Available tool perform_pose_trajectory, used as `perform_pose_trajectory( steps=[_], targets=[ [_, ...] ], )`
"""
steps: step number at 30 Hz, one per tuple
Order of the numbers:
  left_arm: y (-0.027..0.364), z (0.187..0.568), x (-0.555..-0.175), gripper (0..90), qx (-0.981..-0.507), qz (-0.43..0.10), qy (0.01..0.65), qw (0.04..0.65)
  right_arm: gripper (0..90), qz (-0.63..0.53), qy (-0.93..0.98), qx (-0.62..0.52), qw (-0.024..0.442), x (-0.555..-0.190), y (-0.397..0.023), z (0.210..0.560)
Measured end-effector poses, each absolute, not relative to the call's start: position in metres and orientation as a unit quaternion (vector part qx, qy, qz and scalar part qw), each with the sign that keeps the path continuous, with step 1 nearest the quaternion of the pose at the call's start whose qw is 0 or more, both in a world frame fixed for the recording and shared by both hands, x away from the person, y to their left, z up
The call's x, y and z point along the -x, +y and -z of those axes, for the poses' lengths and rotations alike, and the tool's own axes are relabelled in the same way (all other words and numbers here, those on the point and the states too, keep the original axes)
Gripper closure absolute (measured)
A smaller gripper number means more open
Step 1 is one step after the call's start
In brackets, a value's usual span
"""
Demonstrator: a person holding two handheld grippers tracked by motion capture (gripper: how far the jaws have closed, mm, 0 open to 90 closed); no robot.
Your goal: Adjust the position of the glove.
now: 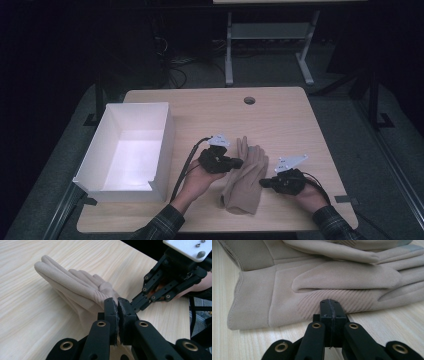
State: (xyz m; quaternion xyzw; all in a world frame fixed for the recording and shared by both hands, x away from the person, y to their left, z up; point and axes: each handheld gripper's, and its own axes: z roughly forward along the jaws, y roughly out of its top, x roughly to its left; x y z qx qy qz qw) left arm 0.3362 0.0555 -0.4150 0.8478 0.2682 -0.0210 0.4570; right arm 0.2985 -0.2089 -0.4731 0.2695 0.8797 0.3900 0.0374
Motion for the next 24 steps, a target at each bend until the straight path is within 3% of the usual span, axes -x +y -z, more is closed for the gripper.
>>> perform_pose_trajectory(
  steps=[24],
  targets=[
    [0.012,0.443,-0.326,86.5,-0.877,0.04,0.225,0.422,89.8,-0.392,0.881,-0.262,0.037,-0.299,-0.194,0.474]
  ],
)
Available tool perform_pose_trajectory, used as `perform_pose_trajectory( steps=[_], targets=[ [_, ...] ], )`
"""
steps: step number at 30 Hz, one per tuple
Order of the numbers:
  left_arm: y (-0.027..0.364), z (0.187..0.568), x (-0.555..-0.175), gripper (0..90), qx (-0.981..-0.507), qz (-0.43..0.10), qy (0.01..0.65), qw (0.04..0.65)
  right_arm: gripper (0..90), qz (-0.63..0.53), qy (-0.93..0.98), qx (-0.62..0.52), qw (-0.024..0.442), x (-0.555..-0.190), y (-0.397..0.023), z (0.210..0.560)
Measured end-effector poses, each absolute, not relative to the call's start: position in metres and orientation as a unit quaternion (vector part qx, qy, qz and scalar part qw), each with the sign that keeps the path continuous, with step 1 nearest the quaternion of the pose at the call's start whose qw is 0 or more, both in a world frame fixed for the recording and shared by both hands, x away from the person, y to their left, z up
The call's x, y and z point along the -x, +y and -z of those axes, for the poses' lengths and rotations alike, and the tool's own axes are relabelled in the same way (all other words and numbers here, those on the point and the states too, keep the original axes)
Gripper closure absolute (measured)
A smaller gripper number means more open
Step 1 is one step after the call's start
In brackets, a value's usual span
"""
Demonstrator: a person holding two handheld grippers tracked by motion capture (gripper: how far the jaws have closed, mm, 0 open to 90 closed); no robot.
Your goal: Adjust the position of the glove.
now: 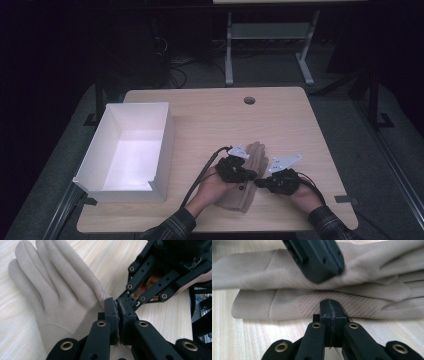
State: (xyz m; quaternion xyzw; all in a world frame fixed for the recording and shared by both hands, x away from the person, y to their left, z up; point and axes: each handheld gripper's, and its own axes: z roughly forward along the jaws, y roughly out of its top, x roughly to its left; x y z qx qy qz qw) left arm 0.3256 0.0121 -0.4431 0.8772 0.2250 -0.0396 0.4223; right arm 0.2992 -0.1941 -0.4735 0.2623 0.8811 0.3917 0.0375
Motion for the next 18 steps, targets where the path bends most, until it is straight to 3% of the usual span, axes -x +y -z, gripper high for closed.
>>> perform_pose_trajectory(
  steps=[7,11,18],
  targets=[
    [0.014,0.442,-0.325,78.0,-0.866,0.055,0.231,0.441,83.7,-0.393,0.877,-0.27,0.049,-0.298,-0.208,0.469],
    [0.011,0.444,-0.321,89.4,-0.87,0.057,0.226,0.434,77.8,-0.402,0.864,-0.295,0.064,-0.3,-0.224,0.466],
    [0.001,0.454,-0.312,89.6,-0.876,0.066,0.223,0.422,57.3,-0.399,0.846,-0.341,0.096,-0.306,-0.246,0.469]
  ],
)
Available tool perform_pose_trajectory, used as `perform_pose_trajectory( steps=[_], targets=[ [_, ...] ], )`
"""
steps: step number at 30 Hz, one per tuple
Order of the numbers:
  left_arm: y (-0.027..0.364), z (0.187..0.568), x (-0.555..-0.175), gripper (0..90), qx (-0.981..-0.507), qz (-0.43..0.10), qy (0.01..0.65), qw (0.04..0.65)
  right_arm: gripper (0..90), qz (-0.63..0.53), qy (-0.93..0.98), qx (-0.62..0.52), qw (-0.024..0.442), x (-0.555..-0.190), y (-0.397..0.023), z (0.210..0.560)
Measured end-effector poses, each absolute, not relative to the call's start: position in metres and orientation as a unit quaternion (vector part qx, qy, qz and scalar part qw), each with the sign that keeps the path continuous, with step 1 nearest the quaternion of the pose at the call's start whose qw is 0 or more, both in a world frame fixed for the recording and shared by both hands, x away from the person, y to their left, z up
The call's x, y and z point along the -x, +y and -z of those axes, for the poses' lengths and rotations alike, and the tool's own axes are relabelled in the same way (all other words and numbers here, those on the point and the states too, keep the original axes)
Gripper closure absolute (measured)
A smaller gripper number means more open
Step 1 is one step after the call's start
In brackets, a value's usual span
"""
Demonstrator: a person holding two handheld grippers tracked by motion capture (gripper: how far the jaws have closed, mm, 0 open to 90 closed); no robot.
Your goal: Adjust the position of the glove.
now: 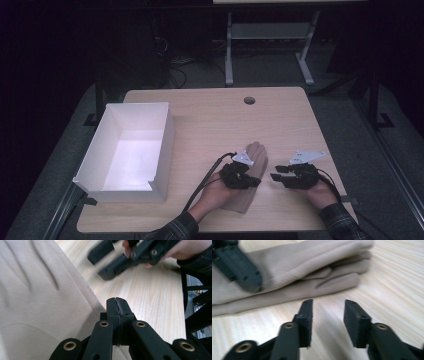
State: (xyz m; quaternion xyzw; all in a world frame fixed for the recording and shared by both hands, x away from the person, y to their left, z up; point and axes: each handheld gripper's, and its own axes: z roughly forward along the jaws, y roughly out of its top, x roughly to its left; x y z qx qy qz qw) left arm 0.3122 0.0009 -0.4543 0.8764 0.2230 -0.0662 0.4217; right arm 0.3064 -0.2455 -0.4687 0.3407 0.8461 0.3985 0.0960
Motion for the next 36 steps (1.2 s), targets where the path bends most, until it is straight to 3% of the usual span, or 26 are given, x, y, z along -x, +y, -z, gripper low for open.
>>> perform_pose_trajectory(
  steps=[6,13,27,33,36],
  targets=[
    [-0.004,0.464,-0.306,89.8,-0.896,0.052,0.207,0.389,38.8,-0.385,0.84,-0.361,0.124,-0.31,-0.252,0.475],
    [0.004,0.461,-0.302,89.8,-0.906,0.03,0.2,0.373,29.8,-0.375,0.834,-0.377,0.148,-0.311,-0.254,0.48],
    [0.04,0.453,-0.309,89.7,-0.915,0.001,0.212,0.342,24.8,-0.375,0.831,-0.383,0.148,-0.313,-0.254,0.481],
    [0.046,0.444,-0.311,89.6,-0.907,-0.002,0.221,0.36,22.5,-0.374,0.832,-0.382,0.147,-0.313,-0.254,0.481],
    [0.049,0.433,-0.315,84.6,-0.904,-0.008,0.217,0.367,21.7,-0.372,0.833,-0.382,0.147,-0.314,-0.254,0.481]
  ],
)
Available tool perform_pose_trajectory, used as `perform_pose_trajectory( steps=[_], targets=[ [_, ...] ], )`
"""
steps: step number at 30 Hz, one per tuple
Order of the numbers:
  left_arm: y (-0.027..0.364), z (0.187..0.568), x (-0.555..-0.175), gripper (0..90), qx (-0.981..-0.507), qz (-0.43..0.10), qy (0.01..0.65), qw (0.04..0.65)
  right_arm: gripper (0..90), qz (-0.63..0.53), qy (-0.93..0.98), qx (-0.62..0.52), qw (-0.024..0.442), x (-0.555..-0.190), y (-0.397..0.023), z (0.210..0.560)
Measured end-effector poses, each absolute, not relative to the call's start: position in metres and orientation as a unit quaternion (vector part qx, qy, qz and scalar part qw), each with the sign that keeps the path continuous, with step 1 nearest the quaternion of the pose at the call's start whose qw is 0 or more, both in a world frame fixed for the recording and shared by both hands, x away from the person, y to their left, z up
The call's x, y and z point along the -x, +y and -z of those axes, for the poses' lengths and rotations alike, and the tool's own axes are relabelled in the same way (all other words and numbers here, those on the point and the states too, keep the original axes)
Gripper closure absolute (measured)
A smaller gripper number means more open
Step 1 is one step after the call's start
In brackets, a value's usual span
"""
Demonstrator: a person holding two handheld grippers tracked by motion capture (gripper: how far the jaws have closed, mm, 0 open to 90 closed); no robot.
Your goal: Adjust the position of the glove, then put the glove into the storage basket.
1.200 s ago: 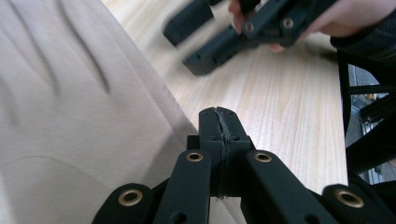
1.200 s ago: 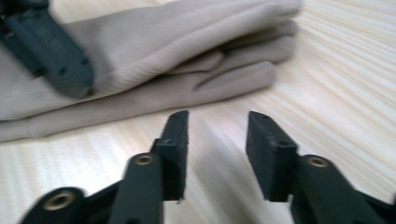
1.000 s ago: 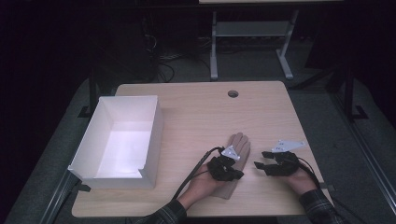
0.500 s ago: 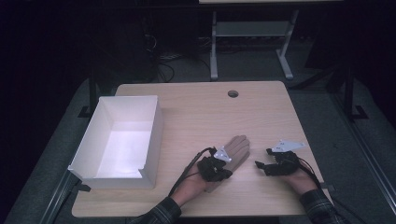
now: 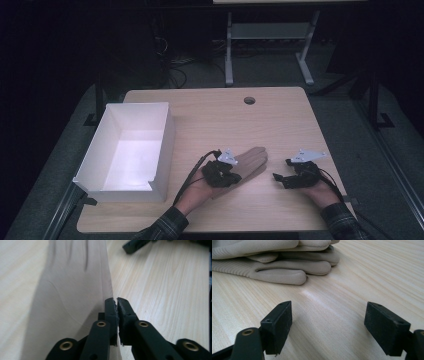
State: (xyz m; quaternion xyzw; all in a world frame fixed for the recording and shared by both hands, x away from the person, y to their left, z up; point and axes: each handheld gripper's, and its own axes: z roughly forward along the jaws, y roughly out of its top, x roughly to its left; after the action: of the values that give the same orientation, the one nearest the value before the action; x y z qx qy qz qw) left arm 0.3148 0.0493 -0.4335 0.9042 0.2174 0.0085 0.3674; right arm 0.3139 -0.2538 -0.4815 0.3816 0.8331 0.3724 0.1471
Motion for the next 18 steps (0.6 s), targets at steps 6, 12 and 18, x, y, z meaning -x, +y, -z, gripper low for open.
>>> perform_pose_trajectory(
  steps=[6,12,18],
  targets=[
    [0.054,0.425,-0.327,55.7,-0.897,-0.029,0.229,0.378,21.5,-0.372,0.833,-0.382,0.147,-0.314,-0.254,0.481],
    [0.054,0.43,-0.342,26.0,-0.903,-0.033,0.226,0.365,20.5,-0.371,0.834,-0.382,0.147,-0.314,-0.253,0.482],
    [0.05,0.44,-0.353,14.0,-0.904,-0.028,0.234,0.358,20.3,-0.371,0.834,-0.382,0.146,-0.314,-0.253,0.482]
  ],
)
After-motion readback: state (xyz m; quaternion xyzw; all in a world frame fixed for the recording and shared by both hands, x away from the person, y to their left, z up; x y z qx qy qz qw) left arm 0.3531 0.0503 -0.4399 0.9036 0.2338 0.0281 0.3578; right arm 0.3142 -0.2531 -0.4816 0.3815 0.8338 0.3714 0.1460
